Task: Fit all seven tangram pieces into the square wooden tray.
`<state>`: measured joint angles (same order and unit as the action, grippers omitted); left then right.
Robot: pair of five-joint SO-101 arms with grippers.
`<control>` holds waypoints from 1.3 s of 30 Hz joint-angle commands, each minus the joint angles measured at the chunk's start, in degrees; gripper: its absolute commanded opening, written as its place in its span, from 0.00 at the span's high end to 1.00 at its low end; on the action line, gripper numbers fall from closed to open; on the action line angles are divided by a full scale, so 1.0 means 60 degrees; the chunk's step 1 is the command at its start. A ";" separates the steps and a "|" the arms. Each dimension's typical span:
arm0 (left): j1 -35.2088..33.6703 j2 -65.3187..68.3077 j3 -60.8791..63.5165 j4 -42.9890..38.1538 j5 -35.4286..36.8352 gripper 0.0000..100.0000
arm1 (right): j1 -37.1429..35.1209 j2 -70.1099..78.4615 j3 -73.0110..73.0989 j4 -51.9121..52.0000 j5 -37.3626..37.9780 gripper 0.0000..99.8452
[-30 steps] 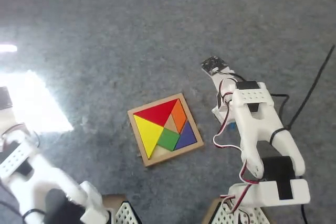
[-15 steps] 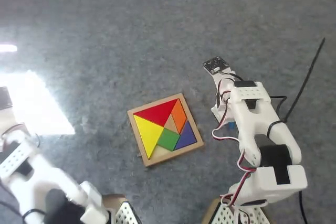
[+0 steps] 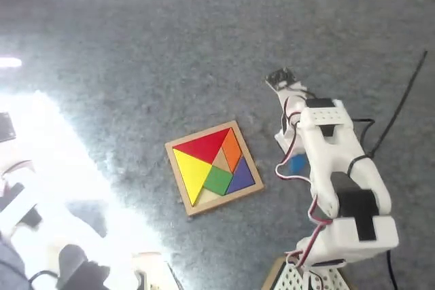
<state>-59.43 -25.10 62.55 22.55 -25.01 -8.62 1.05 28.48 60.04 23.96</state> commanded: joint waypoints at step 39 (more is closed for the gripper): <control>-0.0190 -0.0366 -0.0227 -0.0234 -0.0103 0.98 | -0.0374 -0.0286 0.1670 -0.0857 -0.2711 0.88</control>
<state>-60.31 -25.10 62.55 22.55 -25.01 -10.73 -0.79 40.70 54.77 8.31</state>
